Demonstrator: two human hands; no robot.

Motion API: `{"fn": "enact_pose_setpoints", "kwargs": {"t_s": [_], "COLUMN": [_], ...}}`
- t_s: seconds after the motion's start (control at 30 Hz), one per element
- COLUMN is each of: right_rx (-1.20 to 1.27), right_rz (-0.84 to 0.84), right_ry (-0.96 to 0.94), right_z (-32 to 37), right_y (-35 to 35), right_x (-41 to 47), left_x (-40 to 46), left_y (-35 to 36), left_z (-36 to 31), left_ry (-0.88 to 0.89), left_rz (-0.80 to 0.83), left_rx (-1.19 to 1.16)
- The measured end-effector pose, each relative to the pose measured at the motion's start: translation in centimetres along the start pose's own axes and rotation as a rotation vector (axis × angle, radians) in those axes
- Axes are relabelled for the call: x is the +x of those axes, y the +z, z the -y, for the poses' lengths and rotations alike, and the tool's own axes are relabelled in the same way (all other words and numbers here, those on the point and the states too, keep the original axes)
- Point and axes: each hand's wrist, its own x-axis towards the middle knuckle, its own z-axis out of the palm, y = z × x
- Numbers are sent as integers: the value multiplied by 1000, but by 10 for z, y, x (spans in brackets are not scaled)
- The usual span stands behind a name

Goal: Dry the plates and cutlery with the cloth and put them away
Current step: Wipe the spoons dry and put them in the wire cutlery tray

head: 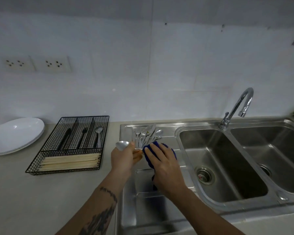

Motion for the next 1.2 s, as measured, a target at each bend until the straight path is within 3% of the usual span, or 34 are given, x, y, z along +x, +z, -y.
{"fn": "enact_pose_setpoints", "kwargs": {"t_s": [0.37, 0.53, 0.73, 0.9, 1.07, 1.2], "right_rx": [-12, -25, 4, -80, -107, -96], "right_rz": [83, 91, 27, 104, 176, 185], "right_ry": [58, 63, 157, 286, 362, 384], "right_z": [5, 7, -15, -57, -71, -73], "right_y": [19, 31, 48, 60, 66, 66], "right_x": [10, 28, 56, 55, 55, 53], "left_x": [20, 43, 80, 141, 198, 230], "left_y": [-23, -19, -26, -63, -74, -68], "left_z": [12, 10, -6, -49, -83, -90], "left_ry": [-172, -130, -34, 132, 280, 376], "left_rz": [-52, -54, -252, -402, -287, -225], "left_rx": [-111, -64, -19, 273, 704, 882]}}
